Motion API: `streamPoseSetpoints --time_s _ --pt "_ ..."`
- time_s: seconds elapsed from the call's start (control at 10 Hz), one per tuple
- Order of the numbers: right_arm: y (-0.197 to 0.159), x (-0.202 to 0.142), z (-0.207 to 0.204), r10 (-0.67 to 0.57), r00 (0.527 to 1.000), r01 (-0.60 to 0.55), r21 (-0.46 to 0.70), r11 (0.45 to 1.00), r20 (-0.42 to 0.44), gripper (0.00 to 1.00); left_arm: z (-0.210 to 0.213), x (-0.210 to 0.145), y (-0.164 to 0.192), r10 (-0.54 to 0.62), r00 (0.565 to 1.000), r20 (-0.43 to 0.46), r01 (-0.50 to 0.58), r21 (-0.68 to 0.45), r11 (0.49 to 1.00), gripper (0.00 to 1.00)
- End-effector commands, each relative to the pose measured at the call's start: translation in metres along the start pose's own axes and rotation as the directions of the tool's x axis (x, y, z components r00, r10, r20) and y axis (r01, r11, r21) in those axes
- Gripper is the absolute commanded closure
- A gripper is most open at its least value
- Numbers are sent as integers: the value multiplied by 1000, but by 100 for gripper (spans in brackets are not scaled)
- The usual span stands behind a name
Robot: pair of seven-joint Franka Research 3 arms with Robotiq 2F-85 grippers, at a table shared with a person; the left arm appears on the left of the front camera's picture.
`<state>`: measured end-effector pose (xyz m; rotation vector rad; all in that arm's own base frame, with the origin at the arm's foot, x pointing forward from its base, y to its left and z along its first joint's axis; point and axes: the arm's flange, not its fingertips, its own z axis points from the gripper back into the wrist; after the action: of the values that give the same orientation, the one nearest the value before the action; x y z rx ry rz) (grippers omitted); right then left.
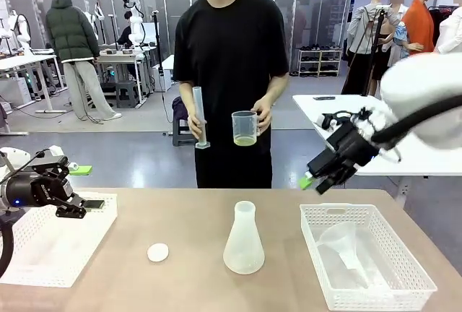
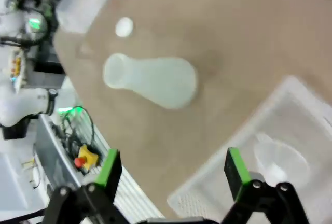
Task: Prepare the solutions needed for the experiment.
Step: Pick up the Plastic Funnel and insert it into the Big flask.
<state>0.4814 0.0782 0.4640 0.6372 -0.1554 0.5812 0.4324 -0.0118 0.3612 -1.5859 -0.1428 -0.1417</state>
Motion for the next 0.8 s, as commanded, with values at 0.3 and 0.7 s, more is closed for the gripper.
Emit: streamPoseSetpoints --time_s 0.3,0.7 --pt "0 0 0 0 1000 0 0 1000 0 0 -2 -1 -2 -3 1000 14 3 -3 1000 0" --pt "-8 3 -4 24 992 -31 -47 998 -125 0 -2 -1 -2 -3 1000 14 3 -3 1000 0"
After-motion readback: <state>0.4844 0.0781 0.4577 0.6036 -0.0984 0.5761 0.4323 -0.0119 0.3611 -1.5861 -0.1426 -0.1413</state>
